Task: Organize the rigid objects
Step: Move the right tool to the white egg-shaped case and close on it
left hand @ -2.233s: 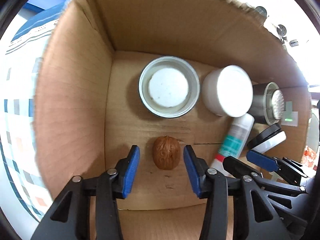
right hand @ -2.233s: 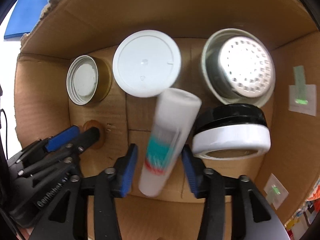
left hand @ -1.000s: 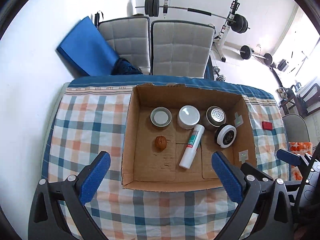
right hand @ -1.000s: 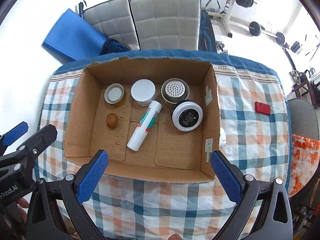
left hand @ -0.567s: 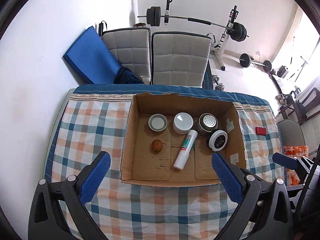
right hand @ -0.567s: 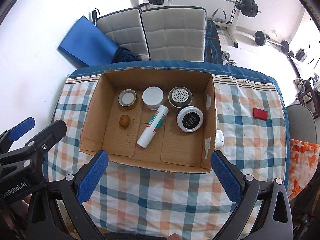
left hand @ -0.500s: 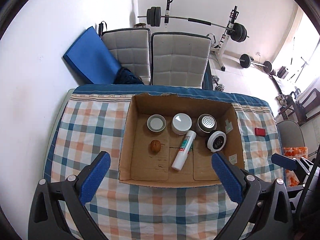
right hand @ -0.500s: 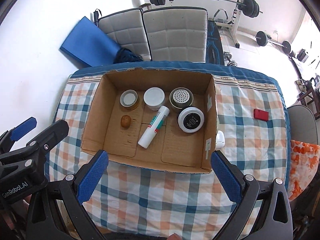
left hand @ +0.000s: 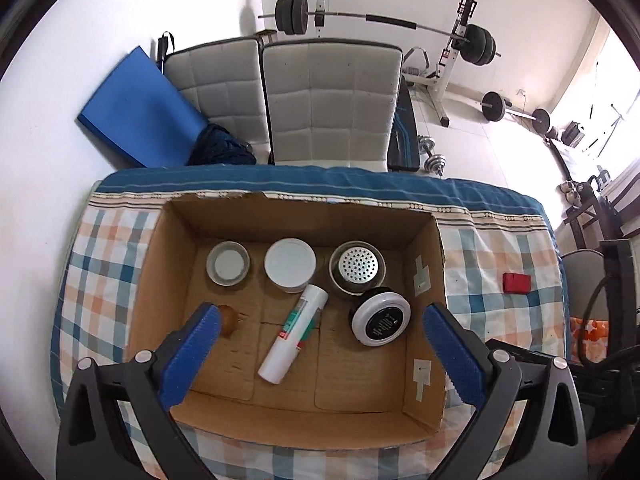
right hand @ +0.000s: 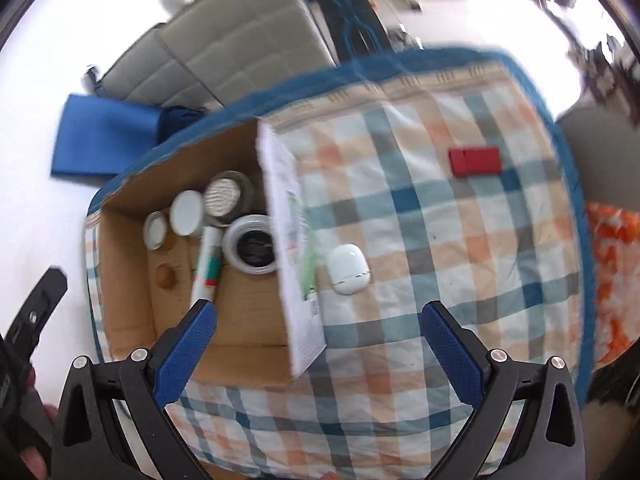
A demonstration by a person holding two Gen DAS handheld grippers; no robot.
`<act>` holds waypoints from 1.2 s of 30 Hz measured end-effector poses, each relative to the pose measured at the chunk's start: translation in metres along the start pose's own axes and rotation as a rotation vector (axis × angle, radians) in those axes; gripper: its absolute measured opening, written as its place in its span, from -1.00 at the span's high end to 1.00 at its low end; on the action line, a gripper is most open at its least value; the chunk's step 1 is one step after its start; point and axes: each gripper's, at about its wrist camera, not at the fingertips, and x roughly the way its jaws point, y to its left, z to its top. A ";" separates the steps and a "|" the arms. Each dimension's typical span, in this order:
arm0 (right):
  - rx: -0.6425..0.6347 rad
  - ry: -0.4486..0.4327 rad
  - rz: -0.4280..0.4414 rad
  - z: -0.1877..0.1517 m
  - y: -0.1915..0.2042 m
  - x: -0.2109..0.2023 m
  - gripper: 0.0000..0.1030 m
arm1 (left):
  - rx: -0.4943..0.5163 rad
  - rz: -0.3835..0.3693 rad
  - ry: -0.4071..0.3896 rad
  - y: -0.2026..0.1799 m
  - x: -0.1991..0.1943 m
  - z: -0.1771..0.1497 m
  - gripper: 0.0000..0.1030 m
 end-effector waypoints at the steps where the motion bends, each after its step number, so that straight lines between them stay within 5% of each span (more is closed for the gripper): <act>1: 0.032 0.030 0.006 0.007 -0.012 0.017 -1.00 | -0.002 -0.006 0.027 -0.005 0.012 0.000 -1.00; 6: 0.125 0.168 0.018 0.024 -0.046 0.102 -0.33 | -0.005 0.007 0.119 -0.022 0.050 -0.004 -1.00; 15: 0.106 0.252 0.063 0.025 -0.056 0.163 -0.15 | 0.020 0.039 0.146 -0.030 0.068 -0.005 -1.00; 16: 0.101 0.249 0.066 0.025 -0.056 0.163 -0.11 | 0.023 0.039 0.147 -0.031 0.069 -0.005 -1.00; 17: 0.086 0.248 0.073 0.026 -0.054 0.163 0.16 | 0.025 0.037 0.149 -0.033 0.070 -0.004 -1.00; 26: 0.060 0.235 0.118 0.040 -0.063 0.142 0.41 | 0.115 0.016 0.118 -0.075 0.069 0.005 -1.00; 36: 0.199 0.080 -0.015 0.044 -0.220 0.063 0.46 | 0.305 -0.065 0.127 -0.183 0.089 0.018 -1.00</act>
